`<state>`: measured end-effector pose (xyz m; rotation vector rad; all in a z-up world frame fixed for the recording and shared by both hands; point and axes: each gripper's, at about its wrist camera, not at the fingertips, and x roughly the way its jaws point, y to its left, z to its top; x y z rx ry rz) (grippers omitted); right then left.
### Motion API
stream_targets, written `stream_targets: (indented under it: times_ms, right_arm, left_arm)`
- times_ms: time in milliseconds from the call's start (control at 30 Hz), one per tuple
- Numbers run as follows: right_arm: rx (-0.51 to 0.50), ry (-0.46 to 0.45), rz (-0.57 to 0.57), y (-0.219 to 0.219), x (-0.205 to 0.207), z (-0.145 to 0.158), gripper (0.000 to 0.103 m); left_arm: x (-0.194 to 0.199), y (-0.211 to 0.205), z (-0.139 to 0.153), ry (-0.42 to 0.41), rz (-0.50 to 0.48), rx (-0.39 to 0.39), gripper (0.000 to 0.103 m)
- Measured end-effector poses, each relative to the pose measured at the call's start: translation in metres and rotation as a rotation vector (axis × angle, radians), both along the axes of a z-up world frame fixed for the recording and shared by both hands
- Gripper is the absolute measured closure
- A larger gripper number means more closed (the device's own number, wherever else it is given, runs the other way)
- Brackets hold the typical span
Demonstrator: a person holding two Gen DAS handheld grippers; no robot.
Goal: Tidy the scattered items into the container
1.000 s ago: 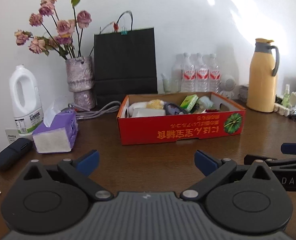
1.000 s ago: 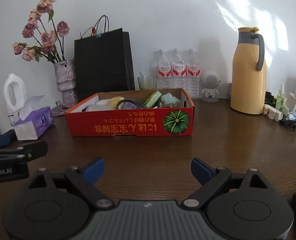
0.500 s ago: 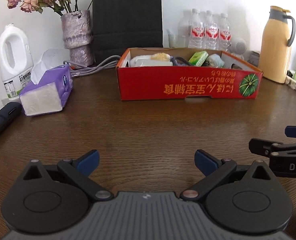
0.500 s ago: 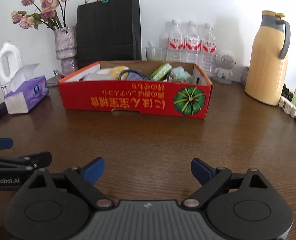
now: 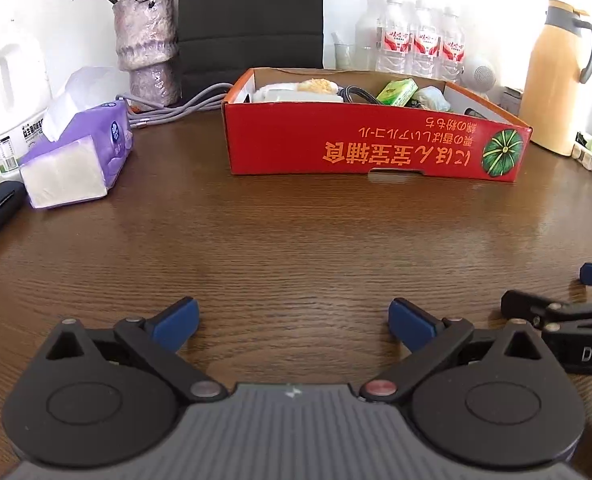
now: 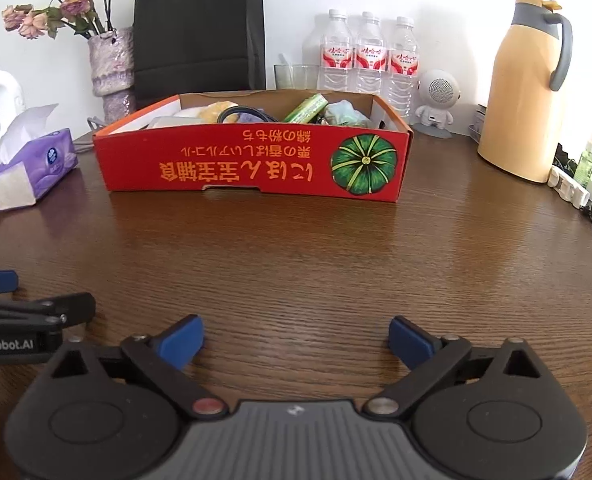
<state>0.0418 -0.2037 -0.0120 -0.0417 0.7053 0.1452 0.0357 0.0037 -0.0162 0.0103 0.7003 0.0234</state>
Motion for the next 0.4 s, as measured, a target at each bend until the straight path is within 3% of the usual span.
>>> stream_targets:
  times_ms: [400]
  right_arm:
    - [0.003,0.003,-0.001,-0.0004,0.0013,-0.0004,0.000]
  left_arm:
    - [0.0040,-0.0025,-0.0006,0.001,-0.008,-0.003,0.000]
